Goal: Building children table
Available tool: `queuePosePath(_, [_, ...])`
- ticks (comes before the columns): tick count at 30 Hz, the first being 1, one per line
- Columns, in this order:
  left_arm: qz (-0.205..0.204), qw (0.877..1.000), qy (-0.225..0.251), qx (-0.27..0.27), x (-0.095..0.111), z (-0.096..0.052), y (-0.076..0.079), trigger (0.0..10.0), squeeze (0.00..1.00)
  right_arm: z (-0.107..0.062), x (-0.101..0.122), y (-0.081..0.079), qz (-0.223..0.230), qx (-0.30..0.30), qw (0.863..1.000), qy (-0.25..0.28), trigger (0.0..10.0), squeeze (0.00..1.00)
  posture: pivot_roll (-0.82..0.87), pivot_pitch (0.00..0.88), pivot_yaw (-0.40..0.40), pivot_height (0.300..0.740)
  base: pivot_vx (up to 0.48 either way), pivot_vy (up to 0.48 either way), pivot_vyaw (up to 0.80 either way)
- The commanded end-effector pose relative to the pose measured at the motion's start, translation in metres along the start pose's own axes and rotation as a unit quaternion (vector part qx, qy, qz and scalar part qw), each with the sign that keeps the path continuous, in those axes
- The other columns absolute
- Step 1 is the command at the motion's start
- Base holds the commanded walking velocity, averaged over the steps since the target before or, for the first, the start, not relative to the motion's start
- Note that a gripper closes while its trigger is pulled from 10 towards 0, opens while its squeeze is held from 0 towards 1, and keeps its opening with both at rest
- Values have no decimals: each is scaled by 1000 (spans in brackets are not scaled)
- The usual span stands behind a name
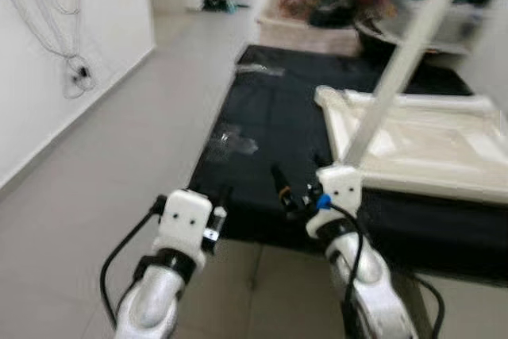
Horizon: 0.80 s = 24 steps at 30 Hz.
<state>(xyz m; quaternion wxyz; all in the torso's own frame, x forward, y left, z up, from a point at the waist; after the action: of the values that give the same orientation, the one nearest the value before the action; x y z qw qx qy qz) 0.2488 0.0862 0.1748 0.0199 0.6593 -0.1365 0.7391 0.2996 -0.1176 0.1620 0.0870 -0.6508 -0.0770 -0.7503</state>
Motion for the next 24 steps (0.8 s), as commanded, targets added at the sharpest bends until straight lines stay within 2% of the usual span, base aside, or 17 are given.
queuePosePath(1, [0, 1000, -15, 19, -6, -3, -8, 10000, 0, 4, 1, -8, 6, 18, 1000, 5, 10000, 0, 116, 50, -72, 740, 0, 0, 0])
queuePosePath(6, [2, 1000, -16, 21, -6, -3, -10, 10000, 0, 6, -2, -8, 12, 16, 1000, 0, 10000, 0, 118, 48, -72, 740, 0, 205, 0])
queuePosePath(17, [2, 999, -23, 22, -8, -3, -9, 10000, 0, 7, -6, -6, 8, 14, 1000, -8, 10000, 0, 115, 36, -70, 740, 0, 480, 0])
queuePosePath(19, [11, 999, -17, 36, -4, 1, -14, 10000, 0, 10, -3, -5, -3, 9, 1000, -5, 10000, 0, 116, 30, -69, 740, 0, 0, 0])
queuePosePath(24, [18, 999, -13, 39, -2, 4, -17, 10000, 0, 12, -1, -5, 7, 7, 1000, -1, 10000, 0, 115, 30, -68, 740, 0, 0, 0])
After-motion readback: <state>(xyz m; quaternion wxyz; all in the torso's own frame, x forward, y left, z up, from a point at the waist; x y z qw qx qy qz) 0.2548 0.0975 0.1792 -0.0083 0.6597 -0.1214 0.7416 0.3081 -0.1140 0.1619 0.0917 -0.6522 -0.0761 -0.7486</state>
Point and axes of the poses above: a point about 5 cm out from each wrist's last joint towards the gripper, its own z axis pointing out of the wrist towards the gripper, its own x axis along the axis of the wrist's last joint, y = z × x, the point moved 3 cm from there along z, pointing out of the wrist towards the gripper, and after that the axes turned 5 degrees about z, right-handed, at the moved point
